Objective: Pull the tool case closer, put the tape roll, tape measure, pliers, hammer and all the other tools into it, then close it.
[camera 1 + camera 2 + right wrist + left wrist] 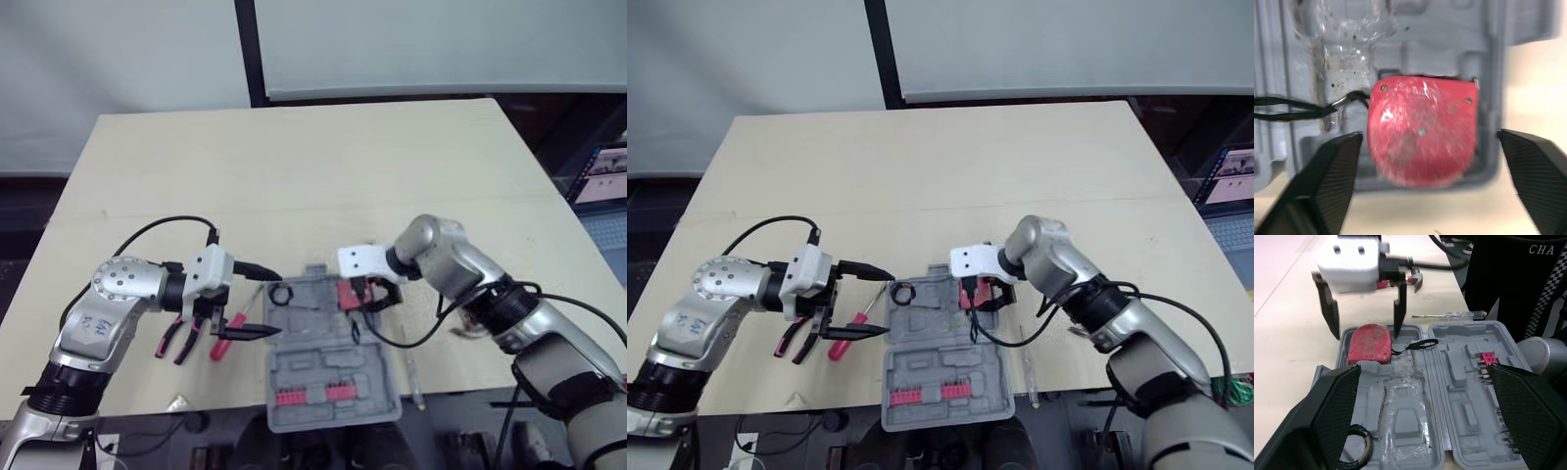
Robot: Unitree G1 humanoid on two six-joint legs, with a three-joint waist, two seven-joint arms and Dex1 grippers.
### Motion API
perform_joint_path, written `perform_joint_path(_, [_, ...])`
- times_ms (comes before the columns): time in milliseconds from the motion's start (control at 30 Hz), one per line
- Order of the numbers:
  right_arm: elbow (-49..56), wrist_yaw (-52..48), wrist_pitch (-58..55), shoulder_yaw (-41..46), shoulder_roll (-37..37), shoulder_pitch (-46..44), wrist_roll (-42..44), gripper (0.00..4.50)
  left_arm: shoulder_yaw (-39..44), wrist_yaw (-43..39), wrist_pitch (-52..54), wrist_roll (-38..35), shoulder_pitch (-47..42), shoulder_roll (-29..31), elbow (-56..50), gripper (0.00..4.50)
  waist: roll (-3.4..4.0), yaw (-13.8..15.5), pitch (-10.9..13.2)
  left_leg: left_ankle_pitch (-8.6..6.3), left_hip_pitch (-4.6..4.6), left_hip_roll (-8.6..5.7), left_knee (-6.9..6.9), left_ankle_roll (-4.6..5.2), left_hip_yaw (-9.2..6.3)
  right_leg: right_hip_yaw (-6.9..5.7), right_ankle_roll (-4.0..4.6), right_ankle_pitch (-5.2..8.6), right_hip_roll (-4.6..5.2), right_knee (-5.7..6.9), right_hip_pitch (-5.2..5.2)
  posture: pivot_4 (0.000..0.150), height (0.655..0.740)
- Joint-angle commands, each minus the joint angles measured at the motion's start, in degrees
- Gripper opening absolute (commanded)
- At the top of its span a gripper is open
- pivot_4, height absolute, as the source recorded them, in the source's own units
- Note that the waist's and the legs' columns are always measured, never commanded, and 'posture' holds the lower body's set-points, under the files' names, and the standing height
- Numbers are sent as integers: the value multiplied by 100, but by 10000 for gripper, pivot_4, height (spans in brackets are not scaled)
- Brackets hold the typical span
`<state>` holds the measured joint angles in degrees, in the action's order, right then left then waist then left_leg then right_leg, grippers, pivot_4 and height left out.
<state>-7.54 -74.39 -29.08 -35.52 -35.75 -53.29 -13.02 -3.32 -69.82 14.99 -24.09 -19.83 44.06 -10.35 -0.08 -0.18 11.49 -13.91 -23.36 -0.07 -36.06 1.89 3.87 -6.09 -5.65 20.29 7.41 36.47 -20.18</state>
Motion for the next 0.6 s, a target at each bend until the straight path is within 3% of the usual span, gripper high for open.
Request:
perform_joint_path(33, [706,-298,-118,758,-222,314,689,44318,123,12,-9,-30,2,64,-154,45000,-1,2,-1,0,0,0,0,0,0,0,0,0,0,1,0,1500,7278])
perform_joint_path(200, [467,186,720,1689,44,1233,1430,44318,109,51,17,-35,-3,37,-189,45000,-8,2,-4,-1,5,1,1,0,-2,-1,0,0,2,-11,14,1500,7278])
perform_joint_path(367, [-245,497,1954,2306,396,2020,1906,21991,129,64,46,-45,13,44,-216,45000,-8,-1,-4,0,10,1,3,0,1,-3,0,0,1,-26,16,1500,7278])
perform_joint_path(600, [-659,679,2244,2447,559,2217,2011,21991,136,85,103,-53,8,54,-264,45000,-8,-8,-4,1,11,5,3,0,2,1,0,0,-2,-24,14,1500,7278])
